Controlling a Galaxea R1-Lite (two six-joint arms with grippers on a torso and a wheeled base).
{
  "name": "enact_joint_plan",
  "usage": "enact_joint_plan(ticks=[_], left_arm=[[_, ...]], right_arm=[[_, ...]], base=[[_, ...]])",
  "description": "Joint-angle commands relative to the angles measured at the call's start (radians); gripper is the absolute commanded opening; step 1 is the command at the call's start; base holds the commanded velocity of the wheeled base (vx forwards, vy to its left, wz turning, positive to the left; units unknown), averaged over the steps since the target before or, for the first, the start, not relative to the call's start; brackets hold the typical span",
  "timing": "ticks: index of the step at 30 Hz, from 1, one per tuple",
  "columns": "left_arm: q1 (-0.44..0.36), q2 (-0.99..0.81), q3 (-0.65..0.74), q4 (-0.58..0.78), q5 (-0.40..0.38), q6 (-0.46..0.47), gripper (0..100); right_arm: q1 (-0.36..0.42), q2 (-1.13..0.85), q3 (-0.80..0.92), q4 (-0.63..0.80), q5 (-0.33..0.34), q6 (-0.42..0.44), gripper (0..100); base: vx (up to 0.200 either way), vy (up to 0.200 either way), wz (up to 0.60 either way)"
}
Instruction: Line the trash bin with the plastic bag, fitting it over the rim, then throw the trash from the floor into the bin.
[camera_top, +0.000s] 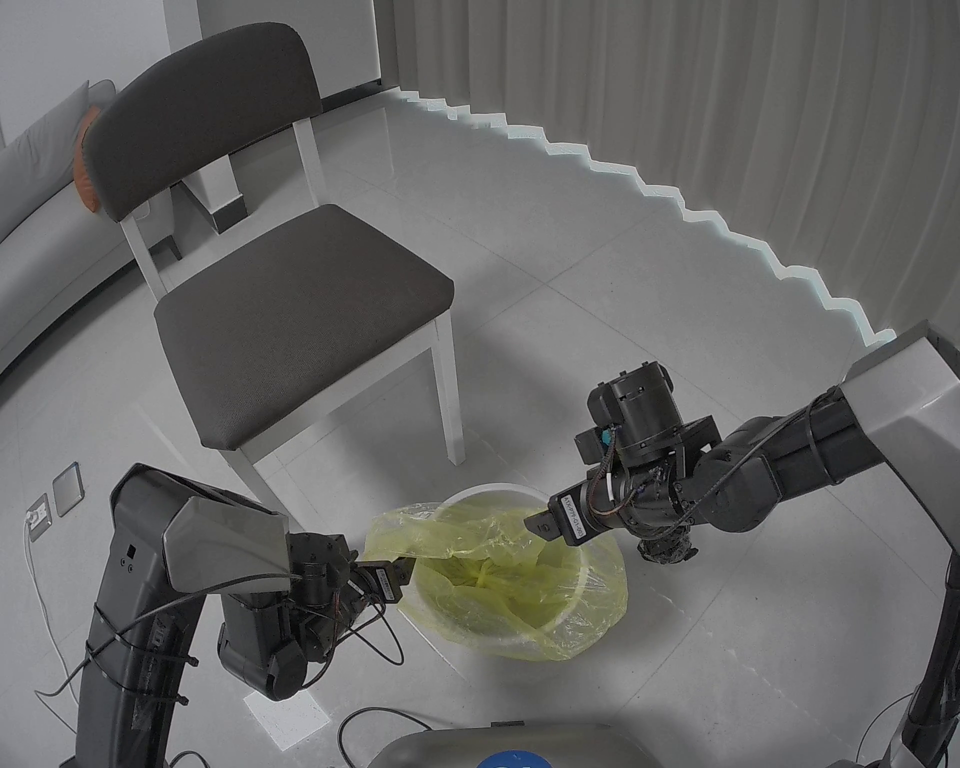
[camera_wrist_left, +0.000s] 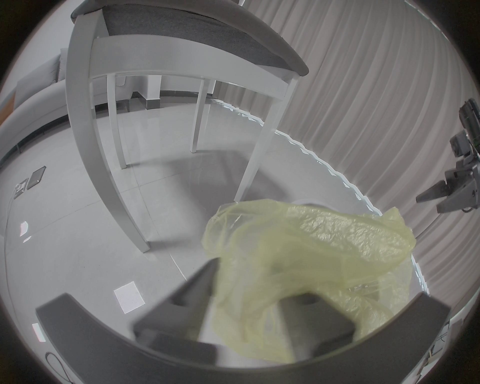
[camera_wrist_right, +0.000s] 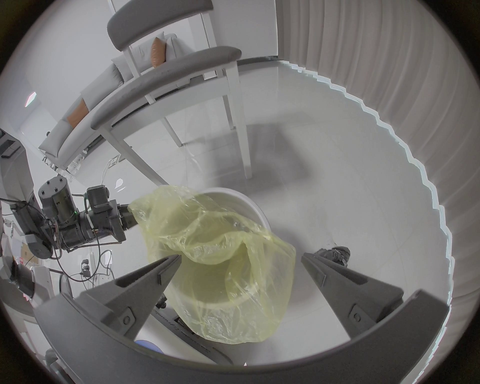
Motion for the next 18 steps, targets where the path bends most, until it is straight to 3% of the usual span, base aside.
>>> enact_joint_plan(ticks=[1,18], left_arm=[[0.004,-0.048,0.026,-0.017,-0.001,-0.002,100],[-0.004,-0.212,0.158,-0.017,-0.025,0.010,100]], right_arm=[[0.021,-0.003,-0.036,0.027,0.000,-0.002,100],[-0.064,-0.184,0.121,0.036,0.000,0.035,100]], base=[[0.000,0.000,0.00],[0.000,0.000,0.00]])
